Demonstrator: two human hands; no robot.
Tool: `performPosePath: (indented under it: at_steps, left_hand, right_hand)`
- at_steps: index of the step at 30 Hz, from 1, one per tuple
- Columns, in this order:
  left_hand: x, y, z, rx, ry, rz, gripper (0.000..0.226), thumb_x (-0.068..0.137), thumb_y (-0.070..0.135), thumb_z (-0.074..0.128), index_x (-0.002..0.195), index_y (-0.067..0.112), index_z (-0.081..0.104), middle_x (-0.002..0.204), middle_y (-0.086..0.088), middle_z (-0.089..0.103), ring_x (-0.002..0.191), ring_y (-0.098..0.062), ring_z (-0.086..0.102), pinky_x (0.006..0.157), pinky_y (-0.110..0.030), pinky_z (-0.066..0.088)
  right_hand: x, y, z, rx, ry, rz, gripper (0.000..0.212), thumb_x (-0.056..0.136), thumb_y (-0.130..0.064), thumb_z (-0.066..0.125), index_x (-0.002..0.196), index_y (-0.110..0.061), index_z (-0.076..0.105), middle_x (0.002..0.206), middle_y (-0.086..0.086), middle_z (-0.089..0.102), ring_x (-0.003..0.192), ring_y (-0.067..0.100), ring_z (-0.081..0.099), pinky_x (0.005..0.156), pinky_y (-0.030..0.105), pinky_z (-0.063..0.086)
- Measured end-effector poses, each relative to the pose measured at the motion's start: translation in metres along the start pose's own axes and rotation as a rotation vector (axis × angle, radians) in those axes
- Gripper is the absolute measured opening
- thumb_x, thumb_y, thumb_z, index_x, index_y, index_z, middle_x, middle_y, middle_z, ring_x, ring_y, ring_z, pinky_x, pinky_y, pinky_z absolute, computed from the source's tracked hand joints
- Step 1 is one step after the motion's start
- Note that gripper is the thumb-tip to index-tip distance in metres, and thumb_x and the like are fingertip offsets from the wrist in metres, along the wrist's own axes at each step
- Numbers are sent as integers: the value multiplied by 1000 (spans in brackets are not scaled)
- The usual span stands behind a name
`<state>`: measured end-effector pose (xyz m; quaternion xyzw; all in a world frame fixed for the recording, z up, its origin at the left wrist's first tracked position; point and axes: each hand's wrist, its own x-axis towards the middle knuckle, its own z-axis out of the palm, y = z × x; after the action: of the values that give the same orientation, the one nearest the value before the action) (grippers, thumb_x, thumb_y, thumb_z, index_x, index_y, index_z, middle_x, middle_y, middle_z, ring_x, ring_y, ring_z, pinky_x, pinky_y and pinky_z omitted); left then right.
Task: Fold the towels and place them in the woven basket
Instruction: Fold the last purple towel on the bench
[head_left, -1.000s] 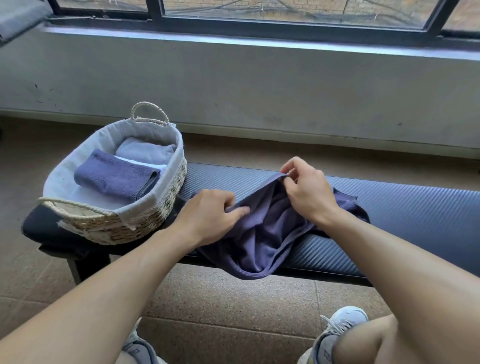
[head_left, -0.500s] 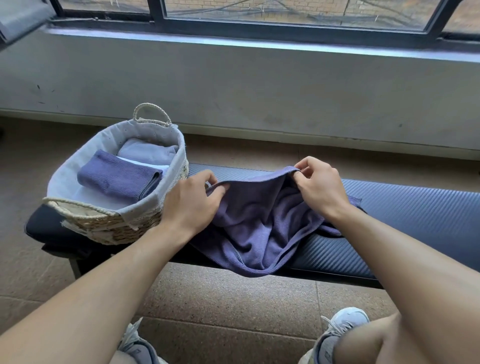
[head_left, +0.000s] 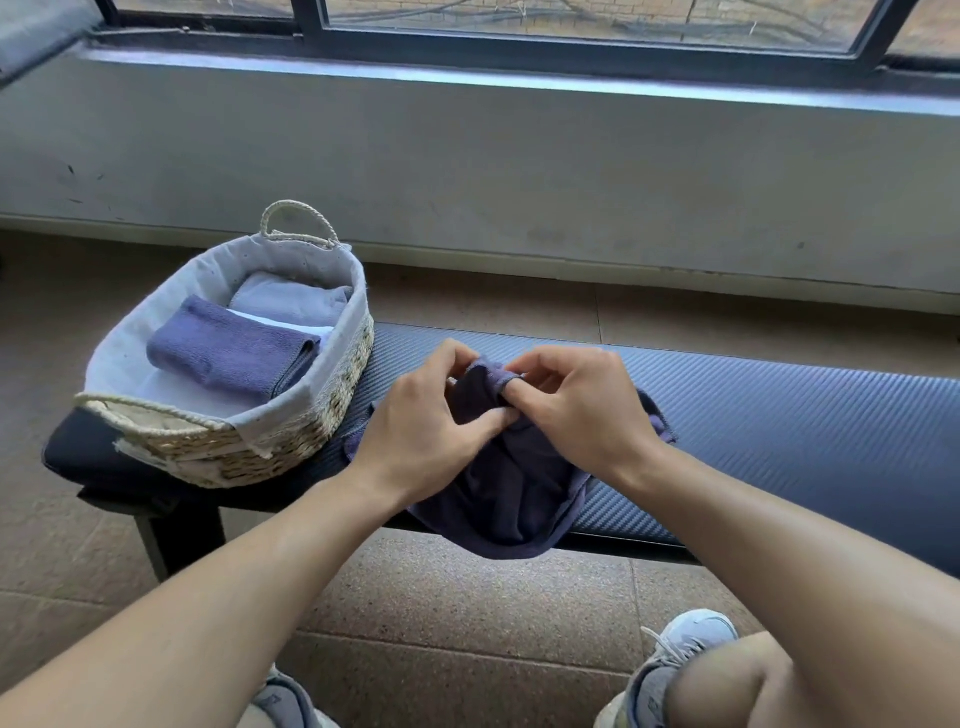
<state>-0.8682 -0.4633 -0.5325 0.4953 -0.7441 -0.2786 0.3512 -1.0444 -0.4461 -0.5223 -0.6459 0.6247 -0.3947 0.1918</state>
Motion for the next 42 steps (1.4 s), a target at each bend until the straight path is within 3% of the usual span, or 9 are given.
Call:
performPosePath:
  at_steps: [5,8,18,23,27,31,35,38,42]
  left_hand:
    - [1,2,-4,87,149,96,11,87,27,72,90,25,61,73,8,68,68,-14,65,64,-39,53]
    - [3,4,-3,164,152,84,13,85,23,72,90,25,60,68,11,62,64,-17,60,63,-37,52]
    - [14,-1,-8,348,187,95,14,80,21,66,90,25,57,66,11,51,73,-32,61,65,-40,51]
    - [23,-7,-18,337,305,10,7,84,19,63,87,23,57,71,8,57,72,-29,58,65,-38,47]
    - [28,-14,-27,429,301,-37,7,85,19,62,90,21,58,77,6,60,78,-33,59,68,-38,44]
    - [27,-22,-22,330,102,-128,14,87,28,71,96,21,63,88,3,68,86,-27,64,77,-36,50]
    - [21,-26,-20,409,-65,-181,27,83,31,74,108,26,63,107,5,69,102,-24,64,90,-39,52]
    - [17,-25,-23,612,-93,-250,10,83,24,63,93,24,61,102,-3,70,102,-30,63,86,-38,51]
    - [19,-19,-23,540,31,-231,13,90,23,55,81,16,61,87,-11,69,89,-36,62,77,-42,51]
  right_hand:
    - [0,-1,-8,-250,-52,-86,14,84,-35,70,97,-35,75,80,-17,72,81,10,69,79,36,54]
    - [9,3,-17,-521,-63,-48,18,86,-34,63,102,-36,71,89,-16,73,96,16,65,80,32,46]
    - [37,29,-45,-804,-21,60,12,79,-24,62,89,-29,61,105,-5,63,107,25,51,94,37,36]
    - [34,29,-44,-616,-131,-160,34,76,-22,73,64,-22,41,65,-8,47,85,28,51,102,27,36]
    - [29,29,-54,-338,-106,-145,46,78,-41,82,64,-20,42,56,-6,45,58,12,44,61,20,37]
    - [22,35,-58,-328,-290,82,26,84,-40,76,71,-27,57,55,-10,56,56,10,47,53,20,36]
    - [27,43,-63,-311,-145,263,25,94,-38,62,76,-20,63,68,-9,65,66,11,57,60,29,40]
    - [31,47,-66,-108,15,381,45,99,-39,54,63,-14,48,57,-6,50,58,15,43,59,33,35]
    - [38,39,-70,196,578,316,46,100,-41,48,61,-18,36,58,-11,38,59,10,34,59,33,31]
